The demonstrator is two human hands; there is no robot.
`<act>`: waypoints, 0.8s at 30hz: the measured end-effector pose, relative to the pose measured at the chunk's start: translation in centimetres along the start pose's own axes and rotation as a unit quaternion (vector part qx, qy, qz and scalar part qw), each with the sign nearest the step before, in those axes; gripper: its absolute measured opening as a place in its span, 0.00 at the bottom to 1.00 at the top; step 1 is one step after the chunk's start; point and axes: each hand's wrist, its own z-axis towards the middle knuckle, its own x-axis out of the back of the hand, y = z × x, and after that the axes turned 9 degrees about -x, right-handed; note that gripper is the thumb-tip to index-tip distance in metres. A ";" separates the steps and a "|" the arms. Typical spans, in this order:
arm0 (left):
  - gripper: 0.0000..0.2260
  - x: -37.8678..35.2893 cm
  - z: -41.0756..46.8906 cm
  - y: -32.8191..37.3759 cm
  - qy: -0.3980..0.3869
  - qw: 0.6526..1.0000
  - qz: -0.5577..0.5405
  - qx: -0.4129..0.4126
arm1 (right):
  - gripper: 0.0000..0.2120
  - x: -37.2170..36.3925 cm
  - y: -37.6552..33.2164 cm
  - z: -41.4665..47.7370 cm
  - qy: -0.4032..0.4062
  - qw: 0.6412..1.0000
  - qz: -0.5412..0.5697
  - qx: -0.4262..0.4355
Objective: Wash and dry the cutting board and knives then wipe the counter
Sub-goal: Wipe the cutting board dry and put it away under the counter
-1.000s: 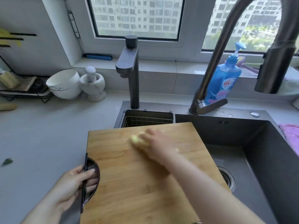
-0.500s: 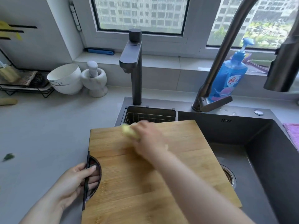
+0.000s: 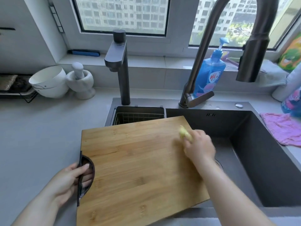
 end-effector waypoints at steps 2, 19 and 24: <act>0.08 0.0 0.2 -0.1 0.009 1.000 0.004 -0.002 | 0.18 -0.9 -3.7 -4.8 -0.042 0.990 0.044 0.131; 0.07 0.7 1.6 -0.2 0.018 1.000 0.024 0.001 | 0.18 1.8 7.9 -1.6 -0.076 0.921 0.290 -0.250; 0.20 -0.7 2.4 -1.5 0.102 0.994 -0.032 -0.008 | 0.21 2.6 6.9 -1.1 -0.182 0.848 0.380 -0.323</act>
